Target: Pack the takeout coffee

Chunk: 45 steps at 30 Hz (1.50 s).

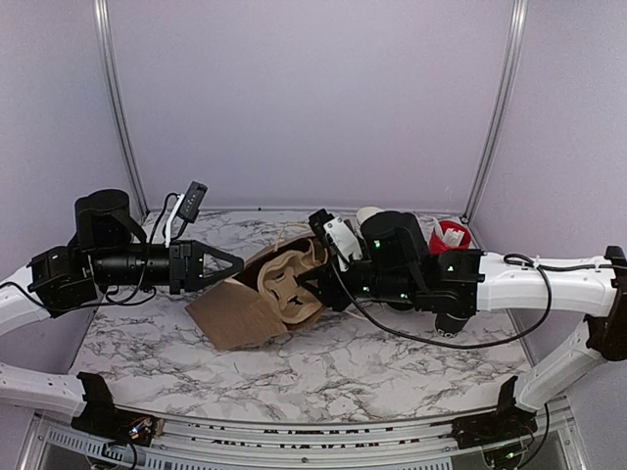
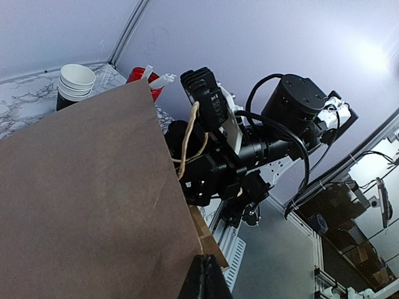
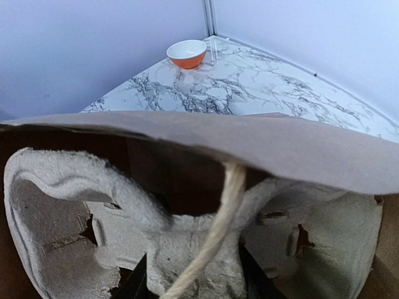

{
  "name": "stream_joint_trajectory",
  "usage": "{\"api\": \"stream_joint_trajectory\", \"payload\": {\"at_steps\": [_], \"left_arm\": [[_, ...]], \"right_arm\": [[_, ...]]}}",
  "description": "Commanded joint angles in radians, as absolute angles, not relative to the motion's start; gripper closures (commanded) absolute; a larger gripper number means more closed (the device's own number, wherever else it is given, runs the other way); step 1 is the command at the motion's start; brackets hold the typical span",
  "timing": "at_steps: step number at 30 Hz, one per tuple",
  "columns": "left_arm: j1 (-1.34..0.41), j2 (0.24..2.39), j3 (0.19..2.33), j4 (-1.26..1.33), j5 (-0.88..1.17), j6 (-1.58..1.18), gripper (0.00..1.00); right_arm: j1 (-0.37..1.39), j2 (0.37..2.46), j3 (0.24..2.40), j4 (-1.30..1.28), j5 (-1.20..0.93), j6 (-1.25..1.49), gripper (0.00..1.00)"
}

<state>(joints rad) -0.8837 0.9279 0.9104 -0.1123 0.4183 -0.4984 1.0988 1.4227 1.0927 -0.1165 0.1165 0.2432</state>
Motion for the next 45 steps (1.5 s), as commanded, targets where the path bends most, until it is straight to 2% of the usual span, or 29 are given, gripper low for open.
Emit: {"api": "stream_joint_trajectory", "payload": {"at_steps": [1, 11, 25, 32, 40, 45], "left_arm": [[-0.888, 0.925, 0.900, -0.012, 0.378, -0.577, 1.00], [-0.888, 0.930, 0.859, 0.116, 0.359, -0.708, 1.00], [-0.888, 0.913, 0.843, 0.198, 0.326, -0.770, 1.00], [-0.886, 0.863, 0.786, 0.192, 0.185, -0.864, 1.00], [-0.844, 0.791, 0.666, 0.199, 0.038, -1.056, 1.00], [-0.790, 0.753, 0.674, 0.115, -0.003, -1.081, 1.00]], "right_arm": [[1.118, 1.446, 1.173, -0.159, 0.184, 0.251, 0.63], [1.138, 1.519, 1.351, -0.399, 0.267, 0.258, 0.64], [1.163, 1.672, 1.639, -0.702, 0.245, 0.268, 0.60], [1.147, 1.781, 1.769, -0.773, 0.243, 0.256, 0.57], [1.109, 1.972, 2.006, -0.854, 0.150, 0.197, 0.57], [1.101, 2.109, 2.179, -0.922, 0.127, 0.168, 0.57]]}}
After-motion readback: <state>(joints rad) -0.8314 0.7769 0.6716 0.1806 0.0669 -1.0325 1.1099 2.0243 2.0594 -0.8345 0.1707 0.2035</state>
